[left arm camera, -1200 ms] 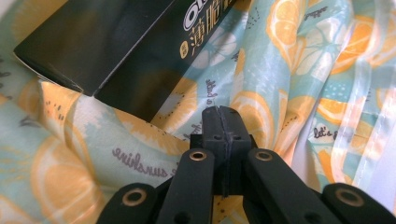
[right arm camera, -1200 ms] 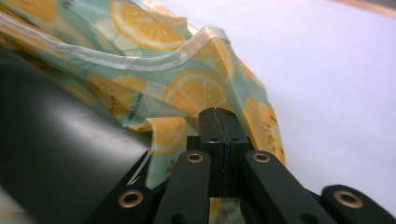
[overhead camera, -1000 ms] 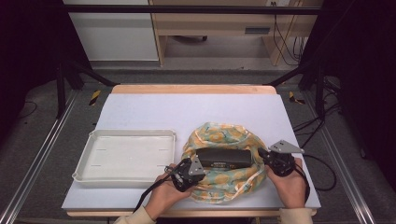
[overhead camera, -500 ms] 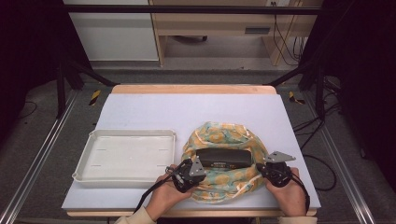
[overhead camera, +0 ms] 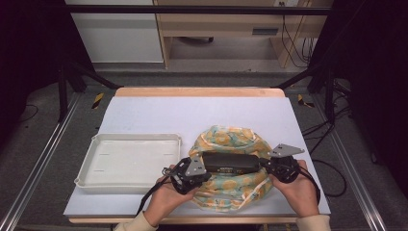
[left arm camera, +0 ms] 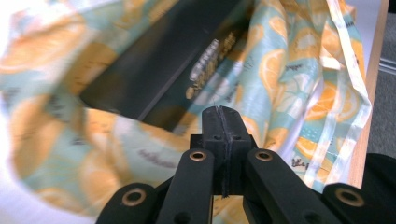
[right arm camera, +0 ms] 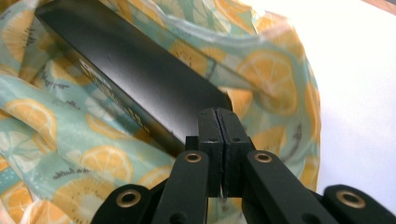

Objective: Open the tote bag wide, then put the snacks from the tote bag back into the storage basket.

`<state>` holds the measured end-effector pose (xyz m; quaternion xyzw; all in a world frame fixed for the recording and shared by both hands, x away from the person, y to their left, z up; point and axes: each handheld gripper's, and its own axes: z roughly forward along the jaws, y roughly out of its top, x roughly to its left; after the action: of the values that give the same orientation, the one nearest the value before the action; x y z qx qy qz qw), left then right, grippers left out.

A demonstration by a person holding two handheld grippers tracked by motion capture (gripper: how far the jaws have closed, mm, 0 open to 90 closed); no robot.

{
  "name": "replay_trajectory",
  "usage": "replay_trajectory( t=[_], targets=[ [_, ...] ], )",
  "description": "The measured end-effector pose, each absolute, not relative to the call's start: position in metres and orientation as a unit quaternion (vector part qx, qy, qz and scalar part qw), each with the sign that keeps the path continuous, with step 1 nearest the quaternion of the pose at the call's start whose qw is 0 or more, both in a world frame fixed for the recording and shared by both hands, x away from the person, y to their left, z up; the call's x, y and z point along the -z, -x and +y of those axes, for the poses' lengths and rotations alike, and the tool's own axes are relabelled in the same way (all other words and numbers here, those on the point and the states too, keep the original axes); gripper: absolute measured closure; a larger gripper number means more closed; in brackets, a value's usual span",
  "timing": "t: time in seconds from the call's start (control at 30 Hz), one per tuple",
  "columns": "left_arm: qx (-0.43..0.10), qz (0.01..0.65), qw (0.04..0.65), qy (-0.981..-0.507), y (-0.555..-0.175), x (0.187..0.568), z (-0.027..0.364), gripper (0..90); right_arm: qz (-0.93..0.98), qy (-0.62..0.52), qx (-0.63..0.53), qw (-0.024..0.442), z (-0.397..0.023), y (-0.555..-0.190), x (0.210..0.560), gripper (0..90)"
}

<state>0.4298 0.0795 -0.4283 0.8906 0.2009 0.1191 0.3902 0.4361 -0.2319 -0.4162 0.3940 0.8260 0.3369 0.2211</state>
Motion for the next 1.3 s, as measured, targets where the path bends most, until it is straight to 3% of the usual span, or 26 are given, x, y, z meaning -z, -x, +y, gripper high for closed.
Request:
replay_trajectory(
  t=[0.13, 0.27, 0.5, 0.63, 0.83, 1.03, 1.3],
  targets=[
    [-0.119, 0.212, 0.394, -0.887, -0.436, 0.424, 0.090, 90.0, 0.846, -0.375, -0.319, 0.204, -0.227, -0.449, 0.410, 85.0],
    [-0.123, 0.228, 0.404, -0.877, -0.444, 0.418, 0.103, 82.4, 0.863, -0.354, -0.304, 0.193, -0.224, -0.458, 0.406, 77.9],
    [-0.151, 0.272, 0.405, -0.860, -0.456, 0.407, 0.135, 49.2, 0.888, -0.317, -0.288, 0.170, -0.216, -0.468, 0.404, 51.2],
    [-0.151, 0.296, 0.405, -0.852, -0.465, 0.401, 0.157, 29.0, 0.893, -0.305, -0.286, 0.166, -0.212, -0.470, 0.401, 45.1],
    [-0.163, 0.332, 0.417, -0.831, -0.476, 0.390, 0.193, 17.4, 0.913, -0.274, -0.257, 0.159, -0.208, -0.474, 0.390, 30.5],
    [-0.172, 0.345, 0.421, -0.821, -0.480, 0.385, 0.222, 11.5, 0.930, -0.234, -0.247, 0.141, -0.203, -0.478, 0.386, 29.3],
    [-0.180, 0.359, 0.413, -0.817, -0.483, 0.386, 0.241, 10.9, 0.950, -0.192, -0.206, 0.135, -0.186, -0.481, 0.394, 37.7]
  ],
)
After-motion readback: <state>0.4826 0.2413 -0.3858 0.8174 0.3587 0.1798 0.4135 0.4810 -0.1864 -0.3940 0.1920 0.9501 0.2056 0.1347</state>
